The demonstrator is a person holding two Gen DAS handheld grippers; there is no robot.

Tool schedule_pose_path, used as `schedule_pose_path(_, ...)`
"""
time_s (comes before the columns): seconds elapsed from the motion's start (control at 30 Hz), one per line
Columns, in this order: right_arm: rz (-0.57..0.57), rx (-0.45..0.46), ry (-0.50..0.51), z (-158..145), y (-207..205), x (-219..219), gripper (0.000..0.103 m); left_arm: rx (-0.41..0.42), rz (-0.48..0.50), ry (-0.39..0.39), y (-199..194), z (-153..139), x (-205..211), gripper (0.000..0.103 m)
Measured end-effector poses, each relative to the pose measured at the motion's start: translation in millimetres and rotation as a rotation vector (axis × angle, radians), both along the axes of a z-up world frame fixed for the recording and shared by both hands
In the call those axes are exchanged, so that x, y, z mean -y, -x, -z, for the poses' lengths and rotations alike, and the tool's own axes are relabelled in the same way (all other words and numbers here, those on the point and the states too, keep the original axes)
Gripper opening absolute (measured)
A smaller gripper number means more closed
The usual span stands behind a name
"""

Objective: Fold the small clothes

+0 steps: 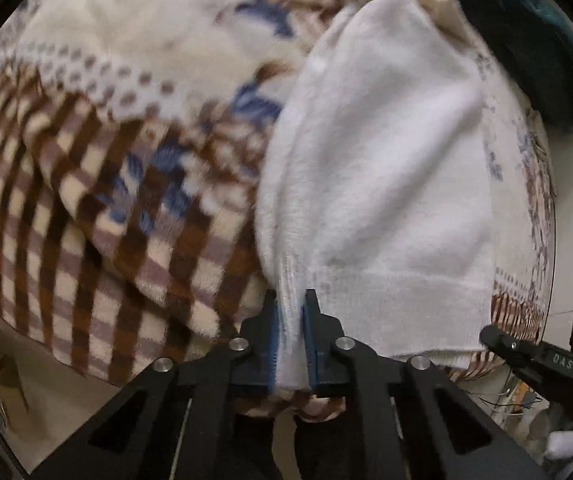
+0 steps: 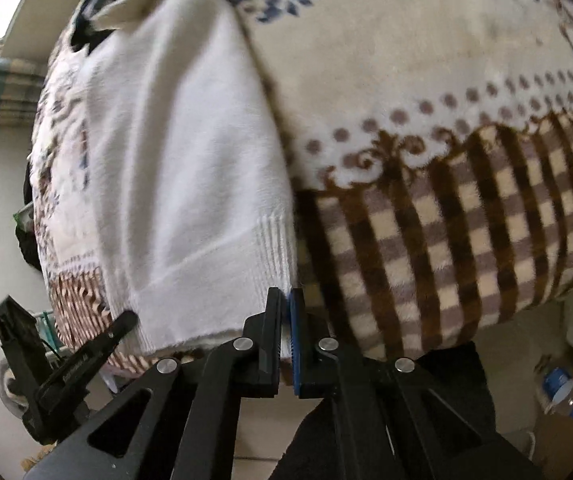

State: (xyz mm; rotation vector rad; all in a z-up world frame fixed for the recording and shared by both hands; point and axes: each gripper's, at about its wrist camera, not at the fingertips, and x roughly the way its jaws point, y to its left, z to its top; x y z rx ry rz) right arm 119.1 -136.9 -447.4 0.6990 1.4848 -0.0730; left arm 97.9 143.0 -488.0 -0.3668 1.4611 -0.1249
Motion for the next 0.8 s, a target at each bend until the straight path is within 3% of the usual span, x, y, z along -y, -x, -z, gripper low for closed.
schedule_pose_path(0.3, -0.056, 0.073, 0.015, -61.7, 6.7, -10.3, 0.004, 0.075, -0.039, 0.035, 4.6, -42.7, -27.6, 0.007)
schedule_pose_path(0.4, -0.080, 0.041, 0.032, -50.3, 10.4, -7.8, 0.004, 0.037, -0.037, 0.019, 6.7, -29.7, -37.0, 0.007)
schedule_pose_path(0.5, -0.082, -0.025, 0.025, -16.3, 11.7, -12.5, 0.004, -0.016, -0.026, -0.013, 7.9, -1.0, -36.2, 0.008)
schedule_pose_path(0.6, -0.119, -0.090, -0.061, 17.9, 8.4, -18.2, 0.004, -0.044, 0.014, -0.040, 5.7, 20.4, -35.0, 0.008)
schedule_pose_path(0.73, -0.090, -0.147, -0.178, 32.4, 4.2, -4.1, 0.006, -0.058, -0.030, 0.057, -0.6, 20.8, -45.1, 0.012)
schedule_pose_path(0.77, -0.080, -0.137, -0.190, 28.8, 3.3, 2.3, 0.011, -0.054, -0.048, 0.084, -0.5, 17.1, -49.9, 0.015)
schedule_pose_path(0.8, -0.066, -0.121, -0.196, 23.9, 2.3, 9.4, 0.029, -0.042, -0.067, 0.112, -0.7, 12.9, -55.7, 0.027)
